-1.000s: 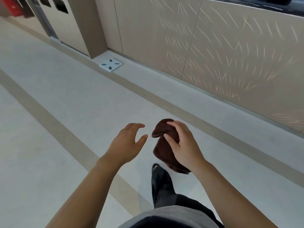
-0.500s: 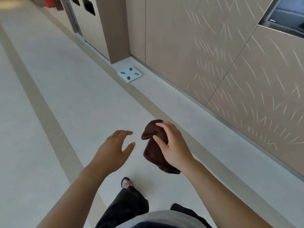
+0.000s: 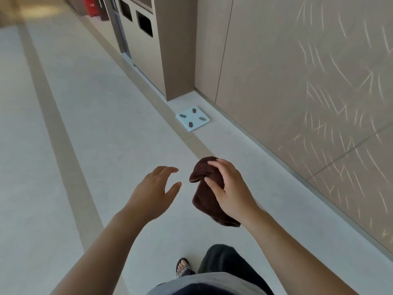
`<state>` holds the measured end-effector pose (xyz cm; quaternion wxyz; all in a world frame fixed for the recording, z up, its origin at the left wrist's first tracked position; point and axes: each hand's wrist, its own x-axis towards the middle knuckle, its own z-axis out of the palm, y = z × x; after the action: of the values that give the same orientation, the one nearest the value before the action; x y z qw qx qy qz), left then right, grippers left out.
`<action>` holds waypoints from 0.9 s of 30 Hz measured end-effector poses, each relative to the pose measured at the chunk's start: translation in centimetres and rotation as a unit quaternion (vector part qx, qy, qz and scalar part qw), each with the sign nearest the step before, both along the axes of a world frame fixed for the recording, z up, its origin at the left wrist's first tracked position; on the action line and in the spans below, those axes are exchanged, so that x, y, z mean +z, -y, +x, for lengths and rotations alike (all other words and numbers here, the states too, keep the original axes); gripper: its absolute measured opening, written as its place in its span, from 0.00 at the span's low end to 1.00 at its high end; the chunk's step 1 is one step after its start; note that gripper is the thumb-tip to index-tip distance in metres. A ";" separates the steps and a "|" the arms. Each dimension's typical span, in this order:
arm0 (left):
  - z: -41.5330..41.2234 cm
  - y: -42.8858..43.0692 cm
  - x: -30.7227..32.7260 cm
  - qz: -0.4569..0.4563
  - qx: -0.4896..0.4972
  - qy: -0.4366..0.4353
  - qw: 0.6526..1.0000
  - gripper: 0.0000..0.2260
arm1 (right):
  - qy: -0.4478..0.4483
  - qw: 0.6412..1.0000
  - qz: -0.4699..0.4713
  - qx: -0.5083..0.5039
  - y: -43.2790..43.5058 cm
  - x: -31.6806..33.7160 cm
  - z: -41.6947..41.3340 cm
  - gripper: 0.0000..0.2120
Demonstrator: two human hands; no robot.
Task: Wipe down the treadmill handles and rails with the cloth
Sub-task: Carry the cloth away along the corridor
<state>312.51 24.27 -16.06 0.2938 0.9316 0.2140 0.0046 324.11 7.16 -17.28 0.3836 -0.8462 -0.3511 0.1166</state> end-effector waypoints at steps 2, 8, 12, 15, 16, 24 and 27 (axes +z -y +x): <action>3.2 -2.8 -0.3 -0.007 -0.017 -0.013 1.000 0.18 | -0.008 1.000 -0.006 -0.007 -2.6 -0.5 3.0 0.19; 15.0 -12.4 -1.8 -0.007 -0.047 -0.032 0.998 0.18 | -0.017 0.999 -0.028 -0.041 -10.5 -3.1 14.5 0.19; 23.9 -19.7 -1.9 -0.002 -0.045 -0.038 0.998 0.19 | -0.006 0.999 -0.031 -0.031 -18.6 -3.1 23.8 0.19; 29.5 -25.5 -0.9 0.002 -0.031 -0.040 0.999 0.19 | 0.008 0.999 -0.036 0.009 -25.6 -2.3 29.8 0.20; 31.2 -27.5 -0.5 0.004 -0.021 -0.034 0.999 0.19 | 0.012 0.999 -0.034 0.025 -28.0 -2.1 31.5 0.20; 38.7 -43.6 -0.3 -0.001 0.078 -0.023 0.997 0.20 | -0.019 0.990 -0.026 0.135 -48.4 -2.2 41.2 0.19; 41.4 -51.1 -1.0 -0.007 0.110 -0.016 0.994 0.20 | -0.018 0.988 -0.025 0.150 -56.1 -3.0 44.5 0.19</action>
<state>353.93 75.36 -17.07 0.2943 0.9004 0.3197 0.0204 368.59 63.29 -20.24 0.3464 -0.7910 -0.4642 0.1968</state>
